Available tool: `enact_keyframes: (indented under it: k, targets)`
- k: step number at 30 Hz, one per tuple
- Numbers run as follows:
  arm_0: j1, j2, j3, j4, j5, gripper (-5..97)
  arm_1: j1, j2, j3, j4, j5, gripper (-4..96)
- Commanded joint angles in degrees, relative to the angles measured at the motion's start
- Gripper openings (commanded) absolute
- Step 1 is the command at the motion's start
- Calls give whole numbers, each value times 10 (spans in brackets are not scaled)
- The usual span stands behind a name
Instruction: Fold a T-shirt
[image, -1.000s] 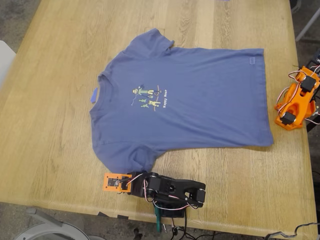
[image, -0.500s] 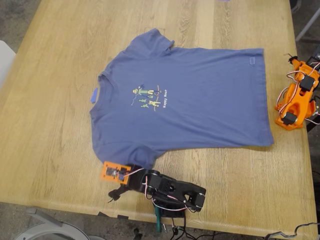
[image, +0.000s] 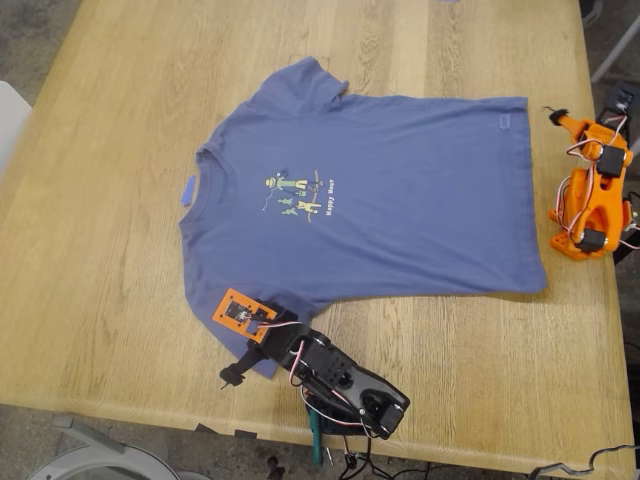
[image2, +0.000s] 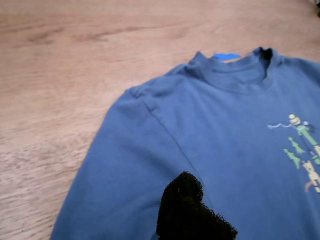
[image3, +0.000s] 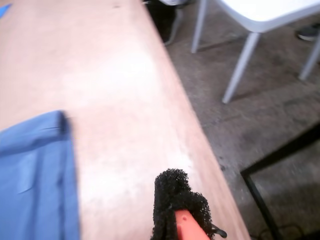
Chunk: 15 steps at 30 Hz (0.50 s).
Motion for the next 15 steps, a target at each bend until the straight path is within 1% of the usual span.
enact_keyframes:
  k: [1, 5, 9, 12, 15]
  targets:
    - [3, -57, -133, 21, 2, 714, -63, -2, -92, 67, -11, 482]
    - [18, -221, -289, 38, 4, 712, -172, -42, -196, 156, -26, 480]
    - [56, -361, -449, 79, 4, 715, -263, -105, -300, 238, -36, 472]
    - [91, -428, -527, 120, -2, 715, -329, -164, -376, 289, -43, 465]
    - [116, -467, -566, 144, -8, 715, -396, -238, -466, 345, -48, 453]
